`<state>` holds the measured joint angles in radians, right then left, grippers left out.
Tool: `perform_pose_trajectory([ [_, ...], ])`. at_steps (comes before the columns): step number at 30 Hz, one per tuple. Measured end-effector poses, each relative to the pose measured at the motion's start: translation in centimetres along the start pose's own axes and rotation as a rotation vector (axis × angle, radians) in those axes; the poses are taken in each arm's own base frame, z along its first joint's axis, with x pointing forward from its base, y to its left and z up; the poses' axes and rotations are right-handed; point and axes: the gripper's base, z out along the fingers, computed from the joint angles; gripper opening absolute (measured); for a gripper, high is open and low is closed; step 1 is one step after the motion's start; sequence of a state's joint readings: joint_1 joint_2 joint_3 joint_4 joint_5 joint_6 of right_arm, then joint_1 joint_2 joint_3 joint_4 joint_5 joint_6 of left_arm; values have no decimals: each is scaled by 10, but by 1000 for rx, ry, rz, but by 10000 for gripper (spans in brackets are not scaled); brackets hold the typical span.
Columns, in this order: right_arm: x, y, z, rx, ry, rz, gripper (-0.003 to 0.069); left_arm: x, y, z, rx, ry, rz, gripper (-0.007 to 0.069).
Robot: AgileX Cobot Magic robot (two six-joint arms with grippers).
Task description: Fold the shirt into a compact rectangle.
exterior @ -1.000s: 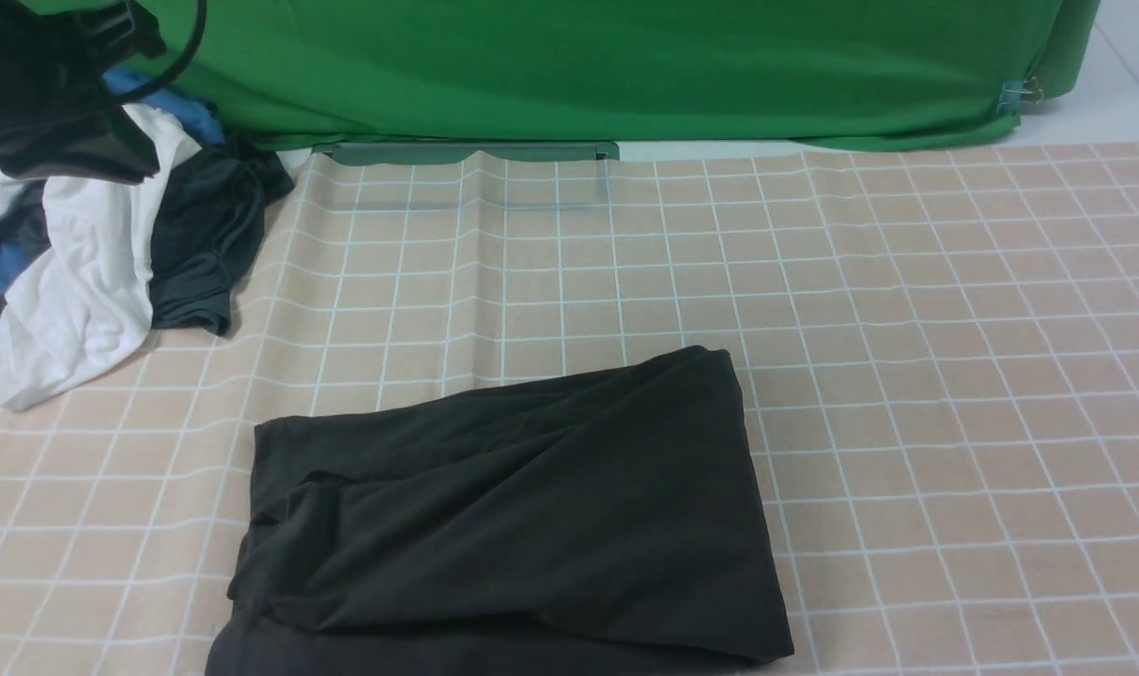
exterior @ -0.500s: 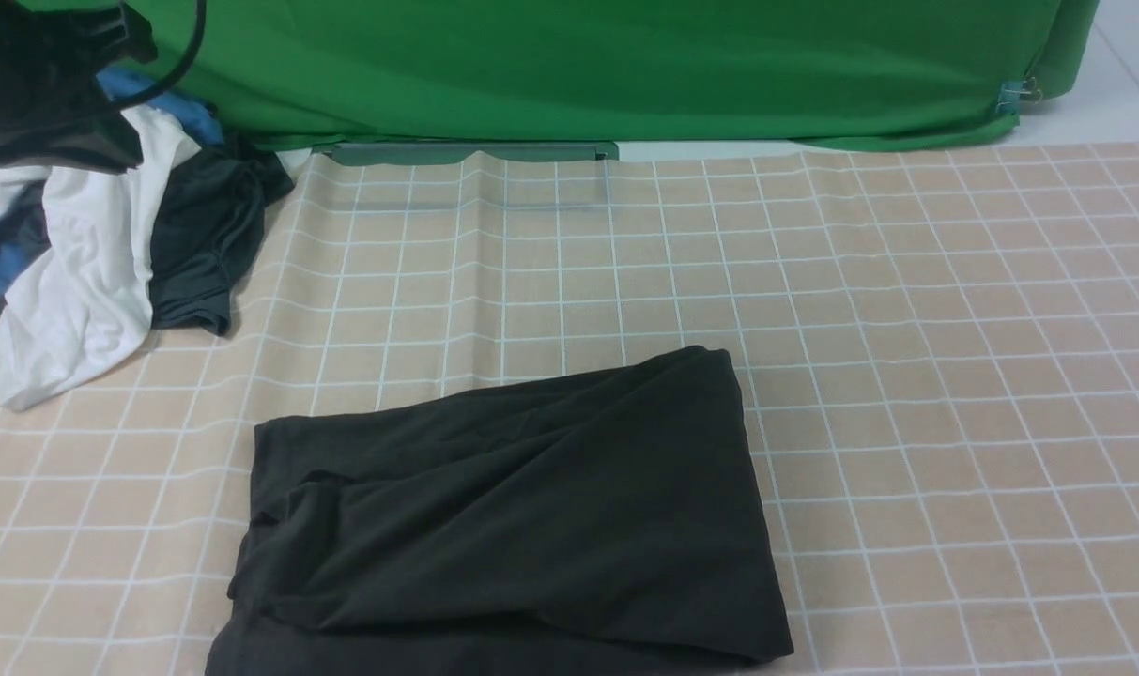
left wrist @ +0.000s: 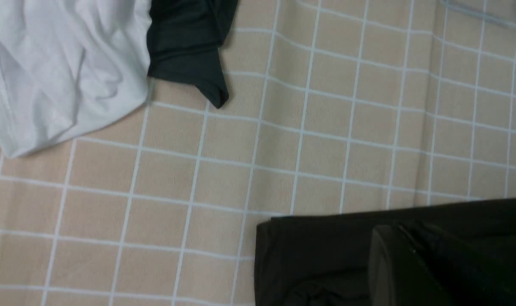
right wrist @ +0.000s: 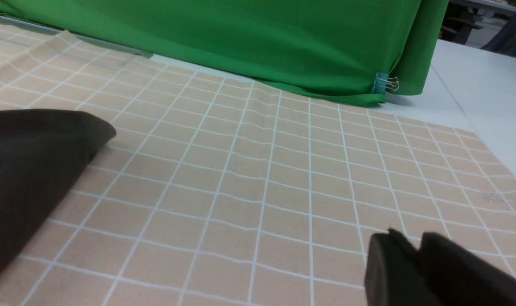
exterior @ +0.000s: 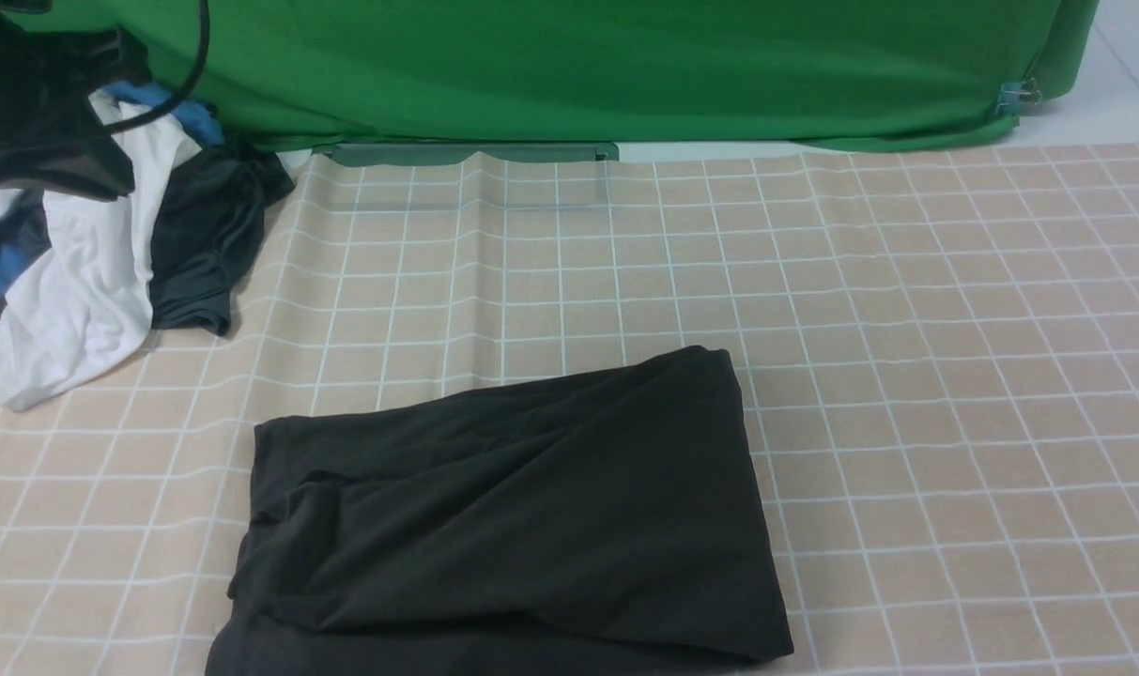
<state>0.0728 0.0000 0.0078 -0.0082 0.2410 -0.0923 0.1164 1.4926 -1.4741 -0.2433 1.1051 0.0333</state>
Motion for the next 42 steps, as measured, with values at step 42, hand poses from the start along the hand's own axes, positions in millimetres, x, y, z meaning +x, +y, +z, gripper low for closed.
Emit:
perform_pose_trajectory([
  [42, 0, 0, 0, 0, -3, 2, 227, 277, 9, -59, 121, -799, 13, 15],
])
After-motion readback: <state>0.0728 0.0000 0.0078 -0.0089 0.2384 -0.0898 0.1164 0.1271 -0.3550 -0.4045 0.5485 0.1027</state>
